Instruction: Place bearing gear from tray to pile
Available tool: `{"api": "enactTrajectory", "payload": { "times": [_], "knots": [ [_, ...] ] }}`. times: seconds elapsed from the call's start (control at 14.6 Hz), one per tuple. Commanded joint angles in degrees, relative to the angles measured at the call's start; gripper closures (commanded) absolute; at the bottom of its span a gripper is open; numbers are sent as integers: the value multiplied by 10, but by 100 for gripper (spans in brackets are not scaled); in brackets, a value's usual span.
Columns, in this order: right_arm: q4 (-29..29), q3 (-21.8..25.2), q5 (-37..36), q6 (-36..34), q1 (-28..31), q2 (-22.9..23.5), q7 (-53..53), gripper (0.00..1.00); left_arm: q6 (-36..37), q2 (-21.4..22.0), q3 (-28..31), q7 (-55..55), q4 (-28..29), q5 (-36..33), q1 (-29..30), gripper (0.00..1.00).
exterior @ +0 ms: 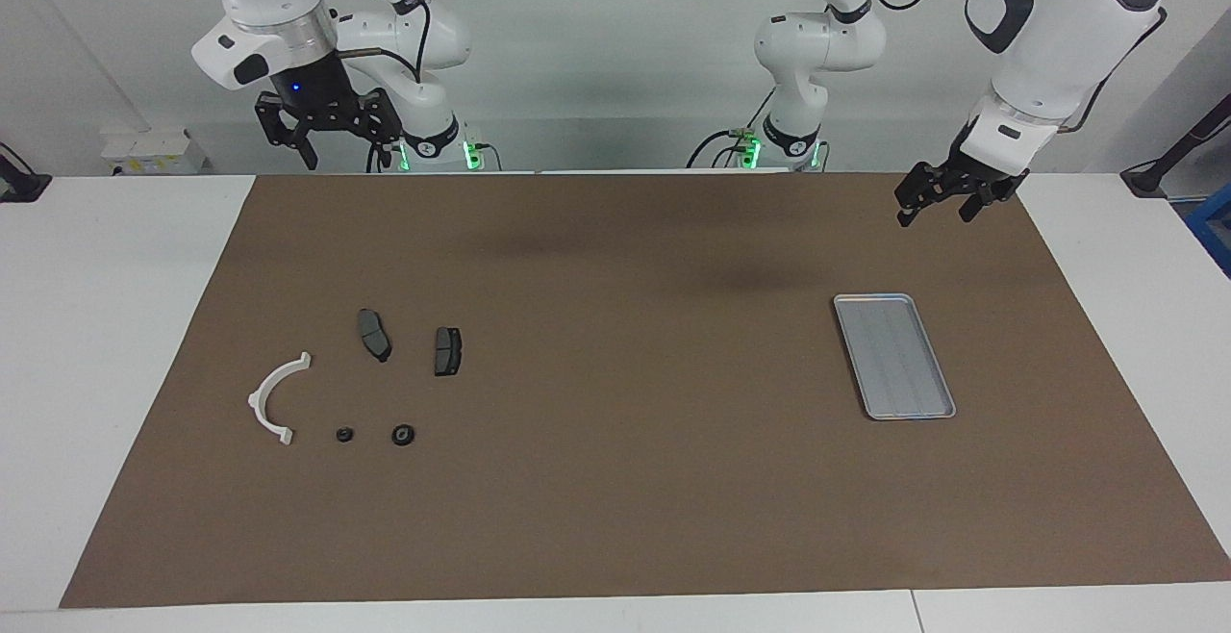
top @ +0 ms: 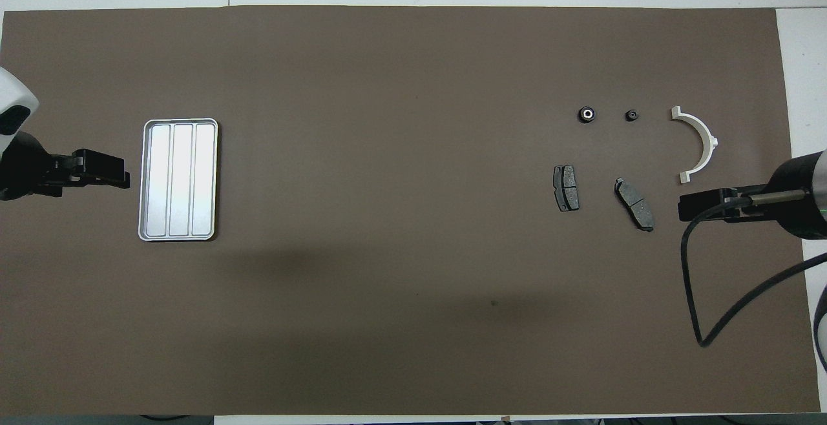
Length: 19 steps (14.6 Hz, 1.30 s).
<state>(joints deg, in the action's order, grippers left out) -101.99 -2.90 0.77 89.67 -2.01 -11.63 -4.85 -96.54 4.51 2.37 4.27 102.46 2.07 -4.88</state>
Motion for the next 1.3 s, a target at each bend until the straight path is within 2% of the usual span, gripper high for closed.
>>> {"api": "enactTrajectory", "payload": {
  "times": [0.0, 1.23],
  "knots": [
    [-1, 2, 12, -8, 2, 4, -10, 0, 0, 20, 7, -9, 20, 8, -6, 0],
    [4, 2, 3, -17, 2, 5, -11, 0, -1, 21, 8, -8, 22, 7, -6, 0]
  ]
}}
